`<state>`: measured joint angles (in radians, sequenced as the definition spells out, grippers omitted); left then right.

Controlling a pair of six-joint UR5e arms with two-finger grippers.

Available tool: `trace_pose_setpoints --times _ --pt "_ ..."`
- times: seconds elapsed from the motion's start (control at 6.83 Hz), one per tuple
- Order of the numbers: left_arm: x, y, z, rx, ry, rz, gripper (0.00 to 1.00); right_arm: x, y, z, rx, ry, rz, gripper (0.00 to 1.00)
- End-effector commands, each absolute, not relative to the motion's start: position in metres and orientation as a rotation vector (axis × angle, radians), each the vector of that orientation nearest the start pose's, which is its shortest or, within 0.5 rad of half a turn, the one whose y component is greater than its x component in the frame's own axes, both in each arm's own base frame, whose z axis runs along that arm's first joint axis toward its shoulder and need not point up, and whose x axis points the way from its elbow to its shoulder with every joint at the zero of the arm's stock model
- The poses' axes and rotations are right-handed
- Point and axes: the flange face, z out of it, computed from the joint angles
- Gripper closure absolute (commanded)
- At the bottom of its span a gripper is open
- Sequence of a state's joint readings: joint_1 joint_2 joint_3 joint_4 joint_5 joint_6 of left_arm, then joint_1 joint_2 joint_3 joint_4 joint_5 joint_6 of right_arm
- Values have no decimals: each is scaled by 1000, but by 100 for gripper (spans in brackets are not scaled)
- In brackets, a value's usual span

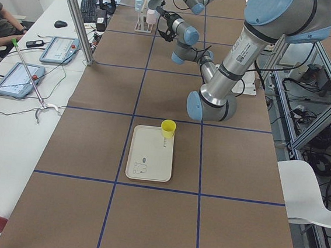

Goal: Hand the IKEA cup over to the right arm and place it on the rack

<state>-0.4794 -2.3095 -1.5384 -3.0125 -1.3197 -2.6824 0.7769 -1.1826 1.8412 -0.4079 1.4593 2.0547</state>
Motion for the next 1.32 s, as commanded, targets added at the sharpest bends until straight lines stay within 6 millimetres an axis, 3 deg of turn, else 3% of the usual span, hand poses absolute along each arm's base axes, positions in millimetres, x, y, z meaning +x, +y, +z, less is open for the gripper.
trace_pose_setpoints --times 0.0,0.15,0.44,0.88,1.17 --pt "467 -423 97 -308 2281 -1025 0 -267 -507 219 548 -1654 946 100" --pt "463 -421 117 -188 2242 -989 0 -266 -519 231 667 -1478 929 100" --pt "430 -402 157 69 2094 -898 0 -262 -536 244 840 -1154 908 100" --pt "363 -381 172 389 1720 -752 0 -249 -549 293 999 -656 761 100" --pt "325 -386 189 444 1541 -636 1 -239 -551 329 1001 -516 653 100"
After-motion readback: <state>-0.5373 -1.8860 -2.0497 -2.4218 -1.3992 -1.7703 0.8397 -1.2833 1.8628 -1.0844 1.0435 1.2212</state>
